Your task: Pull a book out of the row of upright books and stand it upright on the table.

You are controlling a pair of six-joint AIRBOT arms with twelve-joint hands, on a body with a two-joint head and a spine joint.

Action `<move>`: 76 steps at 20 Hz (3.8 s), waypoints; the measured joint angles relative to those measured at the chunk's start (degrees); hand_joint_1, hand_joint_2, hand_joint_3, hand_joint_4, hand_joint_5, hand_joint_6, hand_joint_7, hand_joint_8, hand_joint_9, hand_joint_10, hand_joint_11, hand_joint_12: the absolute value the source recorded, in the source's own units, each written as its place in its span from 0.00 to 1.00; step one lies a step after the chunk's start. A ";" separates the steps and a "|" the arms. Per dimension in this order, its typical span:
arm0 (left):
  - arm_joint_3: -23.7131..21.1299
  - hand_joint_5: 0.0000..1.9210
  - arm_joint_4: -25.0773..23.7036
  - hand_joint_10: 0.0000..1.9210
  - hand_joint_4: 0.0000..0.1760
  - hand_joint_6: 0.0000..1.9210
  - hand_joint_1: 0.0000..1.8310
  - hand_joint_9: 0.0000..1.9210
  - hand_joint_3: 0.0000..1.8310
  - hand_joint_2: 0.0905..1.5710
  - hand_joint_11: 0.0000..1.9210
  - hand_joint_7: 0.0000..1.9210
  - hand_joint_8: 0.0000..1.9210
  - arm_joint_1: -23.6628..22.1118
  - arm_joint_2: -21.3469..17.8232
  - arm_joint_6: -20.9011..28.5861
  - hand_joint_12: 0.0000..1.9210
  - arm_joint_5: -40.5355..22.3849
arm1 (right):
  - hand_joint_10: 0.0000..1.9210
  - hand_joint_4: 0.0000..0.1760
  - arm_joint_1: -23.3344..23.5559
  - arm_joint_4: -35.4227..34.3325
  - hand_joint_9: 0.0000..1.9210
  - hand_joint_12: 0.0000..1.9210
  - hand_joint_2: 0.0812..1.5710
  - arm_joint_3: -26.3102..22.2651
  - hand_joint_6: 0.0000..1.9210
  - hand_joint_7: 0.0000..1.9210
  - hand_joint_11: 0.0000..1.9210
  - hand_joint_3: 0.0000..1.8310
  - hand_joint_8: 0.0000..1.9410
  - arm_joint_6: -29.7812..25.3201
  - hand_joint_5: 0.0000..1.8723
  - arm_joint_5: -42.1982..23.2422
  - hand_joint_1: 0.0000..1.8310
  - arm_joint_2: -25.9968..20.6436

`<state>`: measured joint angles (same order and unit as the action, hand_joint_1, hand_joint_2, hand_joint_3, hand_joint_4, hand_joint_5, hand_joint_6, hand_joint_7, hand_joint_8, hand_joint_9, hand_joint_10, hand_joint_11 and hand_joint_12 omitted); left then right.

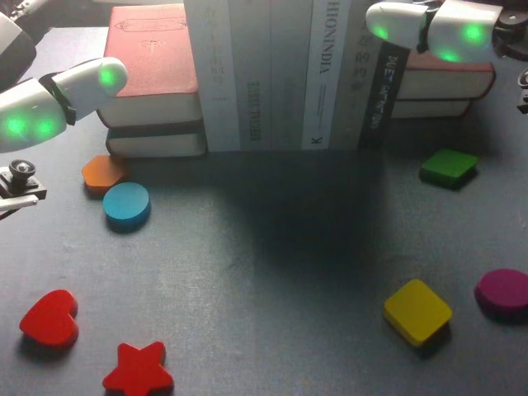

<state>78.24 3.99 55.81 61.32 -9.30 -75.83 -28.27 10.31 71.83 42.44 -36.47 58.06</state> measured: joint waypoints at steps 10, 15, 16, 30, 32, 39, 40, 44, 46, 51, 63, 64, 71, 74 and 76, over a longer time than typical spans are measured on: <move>0.33 0.07 0.17 0.00 0.00 0.00 0.20 0.00 0.00 0.88 0.00 0.02 0.00 0.20 0.31 0.35 0.06 -0.04 | 0.00 0.00 0.87 0.11 0.00 0.00 0.88 -2.45 0.42 0.05 0.00 0.00 0.00 -0.07 0.30 -3.30 0.12 -0.48; 0.33 0.08 0.72 0.00 0.00 0.00 0.22 0.00 0.00 0.87 0.00 0.03 0.00 0.44 0.31 0.37 0.07 -0.61 | 0.00 0.72 -3.48 2.71 0.00 0.00 0.90 -7.56 0.83 0.04 0.00 0.00 0.00 -0.17 0.25 -9.29 0.32 -4.33; 0.33 0.08 0.81 0.00 0.03 0.00 0.23 0.00 0.00 0.87 0.00 0.03 0.00 0.61 0.31 0.39 0.07 -0.83 | 0.00 0.94 -4.57 2.95 0.00 0.00 0.90 -8.39 0.89 0.04 0.00 0.00 0.00 -0.22 0.25 -10.29 0.35 -5.14; 0.26 0.09 1.55 0.00 0.00 0.00 0.24 0.02 0.00 0.86 0.02 0.03 0.00 1.20 0.31 0.42 0.03 -1.29 | 0.00 0.33 -11.63 5.99 0.00 0.00 0.91 -11.67 0.00 0.00 0.00 0.00 0.00 -4.24 0.00 -20.20 0.13 -7.87; 0.28 0.10 1.66 0.00 0.00 0.00 0.25 0.01 0.00 0.86 0.00 0.03 0.00 1.22 0.31 0.39 0.08 -1.29 | 0.00 0.24 -11.21 5.90 0.00 0.00 0.87 -11.72 0.00 0.00 0.00 0.00 0.00 -4.57 0.00 -20.63 0.25 -9.88; 1.31 0.09 2.64 0.00 0.09 0.00 0.19 0.00 0.00 0.87 0.00 0.03 0.00 1.29 1.44 0.66 0.03 -0.92 | 0.00 0.37 -4.96 11.78 0.00 0.00 0.73 -9.40 0.00 0.00 0.00 0.00 0.00 -5.73 0.00 -11.91 0.60 -10.67; 1.62 0.09 2.69 0.00 0.31 0.00 0.18 0.00 0.00 0.86 0.00 0.02 0.00 1.27 1.44 0.74 0.00 -0.83 | 0.00 0.38 -1.51 15.39 0.00 0.00 0.70 -9.18 0.00 0.00 0.00 0.00 0.00 -5.77 0.00 -7.93 0.64 -10.14; 1.68 0.10 2.95 0.00 0.33 0.01 0.22 0.00 0.00 0.85 0.00 0.03 0.00 1.40 1.44 0.81 0.00 -0.72 | 0.00 0.55 9.73 29.24 0.00 0.00 0.65 -10.03 0.00 0.00 0.00 0.00 0.00 -6.08 0.00 5.27 0.67 -8.79; 1.70 0.10 2.91 0.00 0.38 0.00 0.21 0.00 0.00 0.85 0.00 0.03 0.00 1.62 1.44 0.83 0.00 -0.44 | 0.00 0.66 12.57 35.36 0.00 0.00 0.65 -11.02 0.00 0.00 0.00 0.00 0.00 -6.23 0.00 9.97 0.67 -8.81; 2.10 0.09 2.47 0.00 0.41 0.00 0.20 0.00 0.00 0.85 0.00 0.02 0.00 1.62 2.08 1.03 0.00 0.02 | 0.00 0.74 17.81 60.39 0.00 0.00 0.68 -12.44 0.00 0.00 0.00 0.00 0.00 -18.29 0.00 18.88 0.60 -8.50; 2.47 0.08 2.67 0.00 0.46 0.00 0.17 0.00 0.00 0.85 0.00 0.01 0.00 1.62 2.51 1.49 0.00 0.35 | 0.79 0.00 20.24 98.92 0.19 1.00 0.74 -10.01 0.51 0.42 0.00 0.00 0.71 -48.74 0.50 15.04 0.65 -0.39; 2.69 0.08 2.56 0.00 0.46 0.00 0.17 0.00 0.00 0.85 0.00 0.01 0.00 1.62 2.86 1.62 0.00 0.37 | 0.80 0.00 20.24 98.71 0.19 1.00 0.74 -9.94 0.50 0.42 0.00 0.00 0.72 -49.42 0.51 13.25 0.65 -0.17; 2.82 0.05 2.51 0.00 0.49 0.00 0.12 0.00 0.00 0.86 0.00 0.00 0.00 1.62 2.86 1.64 0.00 0.37 | 0.81 0.00 23.08 95.86 0.03 1.00 0.74 -10.99 0.57 0.35 0.00 0.00 0.70 -49.64 0.53 7.58 0.66 -2.71; 2.84 0.05 2.54 0.00 0.57 0.00 0.19 0.00 0.00 0.85 0.00 0.01 0.00 1.62 2.93 1.64 0.00 0.31 | 0.81 0.00 23.76 95.21 0.09 1.00 0.72 -12.61 0.50 0.40 0.00 0.00 0.66 -49.72 0.56 4.37 0.67 -4.44; 3.23 0.05 2.73 0.00 0.62 0.00 0.21 0.00 0.00 0.85 0.01 0.00 0.00 1.62 3.32 1.70 0.01 0.33 | 0.81 0.00 23.87 93.68 0.10 1.00 0.72 -13.64 0.47 0.42 0.00 0.00 0.70 -49.75 0.54 2.08 0.66 -5.95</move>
<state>81.47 6.72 57.43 64.64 -7.60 -75.50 -4.40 103.98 58.19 -7.31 -34.39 52.12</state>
